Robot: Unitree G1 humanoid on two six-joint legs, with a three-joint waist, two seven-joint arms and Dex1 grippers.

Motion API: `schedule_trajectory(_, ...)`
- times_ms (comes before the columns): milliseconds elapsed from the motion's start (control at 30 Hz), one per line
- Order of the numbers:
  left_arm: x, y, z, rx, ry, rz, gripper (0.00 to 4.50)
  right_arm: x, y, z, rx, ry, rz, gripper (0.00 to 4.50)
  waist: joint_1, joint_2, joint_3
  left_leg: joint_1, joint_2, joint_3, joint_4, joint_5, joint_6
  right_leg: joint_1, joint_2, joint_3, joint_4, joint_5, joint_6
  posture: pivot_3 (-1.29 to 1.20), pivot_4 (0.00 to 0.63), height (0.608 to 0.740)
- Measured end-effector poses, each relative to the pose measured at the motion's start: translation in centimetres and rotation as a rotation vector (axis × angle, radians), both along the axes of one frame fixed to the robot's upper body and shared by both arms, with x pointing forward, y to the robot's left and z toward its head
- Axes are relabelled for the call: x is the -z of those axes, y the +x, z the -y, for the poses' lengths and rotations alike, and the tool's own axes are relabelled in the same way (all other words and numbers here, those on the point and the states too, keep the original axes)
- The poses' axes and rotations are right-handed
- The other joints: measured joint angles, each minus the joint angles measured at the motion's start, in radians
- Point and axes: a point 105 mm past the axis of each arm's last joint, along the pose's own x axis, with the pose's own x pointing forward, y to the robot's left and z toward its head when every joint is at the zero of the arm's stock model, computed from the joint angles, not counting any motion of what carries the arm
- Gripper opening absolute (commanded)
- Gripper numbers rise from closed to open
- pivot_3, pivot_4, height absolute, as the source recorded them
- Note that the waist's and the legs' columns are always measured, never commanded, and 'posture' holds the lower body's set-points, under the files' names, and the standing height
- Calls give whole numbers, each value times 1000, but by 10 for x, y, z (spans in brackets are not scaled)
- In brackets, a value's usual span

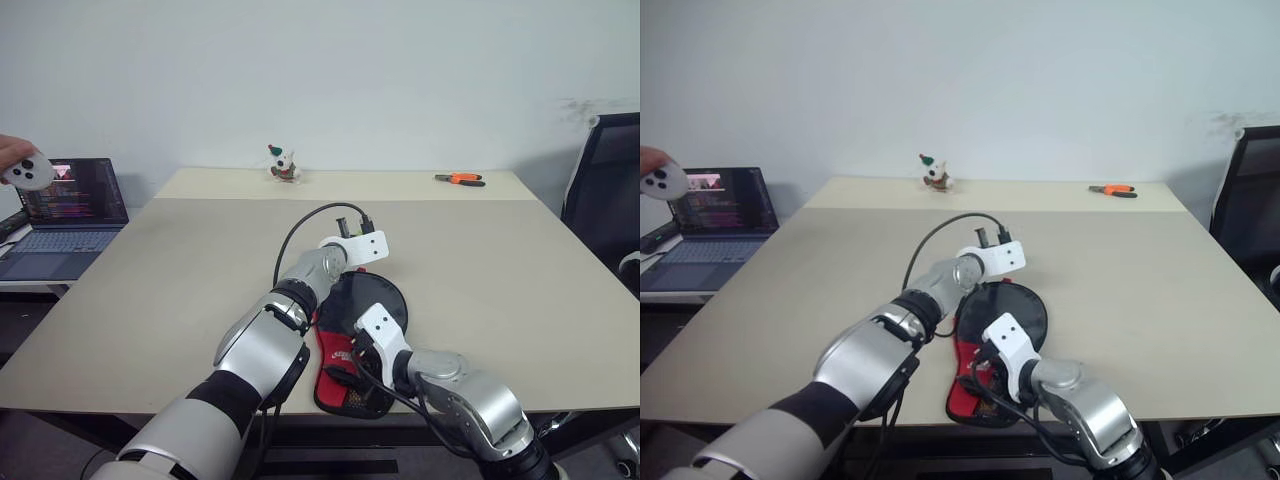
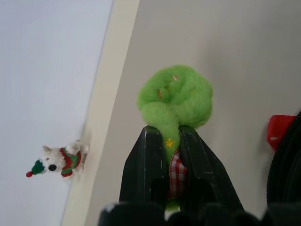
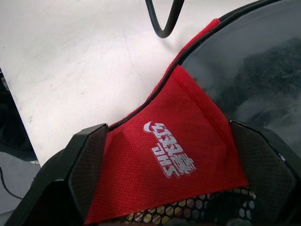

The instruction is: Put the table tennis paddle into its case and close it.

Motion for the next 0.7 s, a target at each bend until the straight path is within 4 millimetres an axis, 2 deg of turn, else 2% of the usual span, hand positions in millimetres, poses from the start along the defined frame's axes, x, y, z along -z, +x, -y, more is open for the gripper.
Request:
schedule_trajectory(367,2,-9,27,173,314,141,56,0,-1,-1,8,8,2,4500,1,0,0,0,0,0,0,0,0,0,0,0,0,0,0,0,150,740)
schedule_trajectory(467,-5,-8,28,177,350,190,56,0,-2,-1,14,9,4,4500,1,0,0,0,0,0,0,0,0,0,0,0,0,0,0,0,150,740)
schedule_trajectory(700,-1,-13,41,222,367,208,56,0,-2,-1,21,10,5,4500,2,0,0,0,0,0,0,0,0,0,0,0,0,0,0,0,150,740)
